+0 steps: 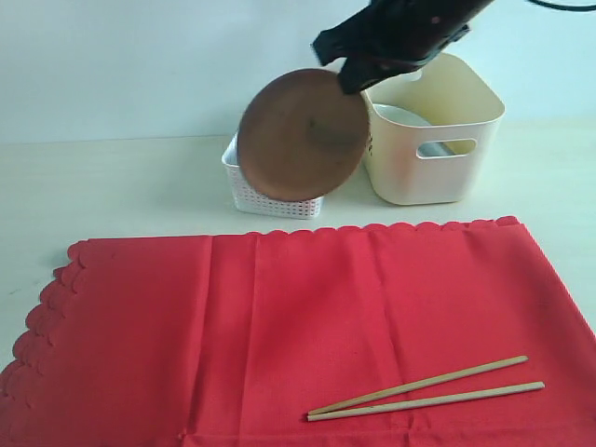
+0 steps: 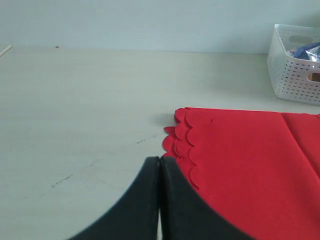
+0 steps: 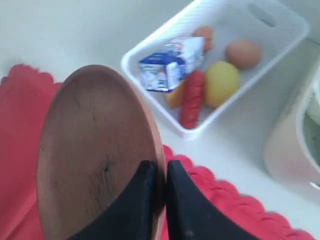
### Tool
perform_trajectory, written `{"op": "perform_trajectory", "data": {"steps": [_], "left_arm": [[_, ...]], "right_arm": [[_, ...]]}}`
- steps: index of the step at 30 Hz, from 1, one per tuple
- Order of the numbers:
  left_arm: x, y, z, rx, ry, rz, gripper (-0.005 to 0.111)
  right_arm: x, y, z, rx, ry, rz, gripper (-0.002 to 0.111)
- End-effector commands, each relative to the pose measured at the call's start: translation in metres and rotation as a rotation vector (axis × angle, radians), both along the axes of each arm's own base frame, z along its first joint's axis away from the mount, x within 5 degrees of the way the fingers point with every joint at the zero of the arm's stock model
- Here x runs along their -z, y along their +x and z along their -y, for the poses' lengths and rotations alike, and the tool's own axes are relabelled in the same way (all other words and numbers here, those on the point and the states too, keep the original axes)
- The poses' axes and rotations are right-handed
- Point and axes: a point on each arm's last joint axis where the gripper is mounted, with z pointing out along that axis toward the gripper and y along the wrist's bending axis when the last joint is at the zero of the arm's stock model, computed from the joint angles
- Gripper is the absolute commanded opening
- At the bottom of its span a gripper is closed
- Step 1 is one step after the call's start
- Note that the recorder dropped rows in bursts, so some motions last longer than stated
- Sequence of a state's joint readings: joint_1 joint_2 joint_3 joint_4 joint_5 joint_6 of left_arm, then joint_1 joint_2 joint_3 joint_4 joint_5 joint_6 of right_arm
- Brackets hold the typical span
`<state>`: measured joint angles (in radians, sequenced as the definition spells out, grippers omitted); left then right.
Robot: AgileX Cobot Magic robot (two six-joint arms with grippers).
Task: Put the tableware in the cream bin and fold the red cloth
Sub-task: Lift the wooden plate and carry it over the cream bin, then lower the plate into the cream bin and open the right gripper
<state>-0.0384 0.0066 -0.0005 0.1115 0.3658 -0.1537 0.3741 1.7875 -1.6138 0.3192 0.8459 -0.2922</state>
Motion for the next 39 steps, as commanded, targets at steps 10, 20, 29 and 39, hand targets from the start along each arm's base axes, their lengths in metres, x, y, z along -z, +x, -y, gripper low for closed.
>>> {"op": "perform_trajectory", "data": {"steps": [10, 20, 29, 39], "left_arm": [[-0.001, 0.000, 0.000, -0.004, -0.002, 0.016, 0.000], [-0.001, 0.000, 0.000, -0.004, -0.002, 0.016, 0.000], [-0.001, 0.000, 0.000, -0.004, -0.002, 0.016, 0.000], [-0.001, 0.000, 0.000, -0.004, -0.002, 0.016, 0.000]], "right_arm": [[-0.015, 0.089, 0.126, 0.331, 0.154, 0.120, 0.000], [0.049, 0.157, 0.168, 0.459, 0.106, 0.148, 0.000], [0.091, 0.168, 0.162, 0.450, 0.183, 0.047, 0.015], [0.056, 0.152, 0.169, 0.460, 0.160, 0.025, 0.047]]}}
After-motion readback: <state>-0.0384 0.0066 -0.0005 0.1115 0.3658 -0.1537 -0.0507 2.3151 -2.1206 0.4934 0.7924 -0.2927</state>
